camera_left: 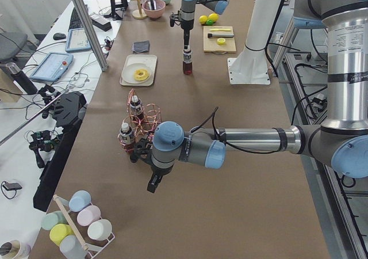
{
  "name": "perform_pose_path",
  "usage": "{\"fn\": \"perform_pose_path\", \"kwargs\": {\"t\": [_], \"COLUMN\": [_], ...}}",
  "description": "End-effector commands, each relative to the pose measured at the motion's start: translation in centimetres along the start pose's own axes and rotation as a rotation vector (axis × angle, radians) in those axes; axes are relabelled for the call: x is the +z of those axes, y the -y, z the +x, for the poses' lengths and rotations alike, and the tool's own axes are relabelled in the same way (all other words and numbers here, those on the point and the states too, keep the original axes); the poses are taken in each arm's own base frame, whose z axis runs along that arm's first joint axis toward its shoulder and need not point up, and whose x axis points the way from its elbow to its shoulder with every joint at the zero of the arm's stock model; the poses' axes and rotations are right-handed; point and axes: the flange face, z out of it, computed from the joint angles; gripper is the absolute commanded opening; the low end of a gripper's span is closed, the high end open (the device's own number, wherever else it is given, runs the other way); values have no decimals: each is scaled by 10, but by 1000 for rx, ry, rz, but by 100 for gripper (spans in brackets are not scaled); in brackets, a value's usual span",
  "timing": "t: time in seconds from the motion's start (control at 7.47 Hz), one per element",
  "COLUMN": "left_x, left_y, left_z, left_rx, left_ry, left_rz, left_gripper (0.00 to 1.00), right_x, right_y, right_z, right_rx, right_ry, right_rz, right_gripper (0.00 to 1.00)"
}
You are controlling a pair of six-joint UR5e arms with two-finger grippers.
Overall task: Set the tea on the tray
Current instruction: 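Lower the right gripper around the bottle cap and close it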
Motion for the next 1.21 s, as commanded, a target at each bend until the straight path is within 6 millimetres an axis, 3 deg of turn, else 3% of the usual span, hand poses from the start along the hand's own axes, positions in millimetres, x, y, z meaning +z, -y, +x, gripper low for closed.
{"fn": "perform_pose_path", "kwargs": {"t": [0.0,0.13,0.27,0.4,0.8,1.07], "left_x": [0,0,0,0,0,0], "left_y": [0,0,0,0,0,0], "left_z": [0,0,0,0,0,0], "left_rx": [0,0,-1,-1,-1,-1], "left_ry": [0,0,0,0,0,0], "left_rz": [1,1,0,0,0,0], "left_gripper": [98,98,98,98,98,98], "right_x": [12,11,11,6,7,7], "right_y": [6,6,6,5,5,6], "right_z": [-11,-12,-12,-14,-13,-12], "right_rx": [-1,-2,4,1,3,4], "right_ry": [-18,-16,-14,-5,-8,-11], "right_rz": [12,14,14,15,10,11], "right_gripper": [96,85,56,46,48,59]}}
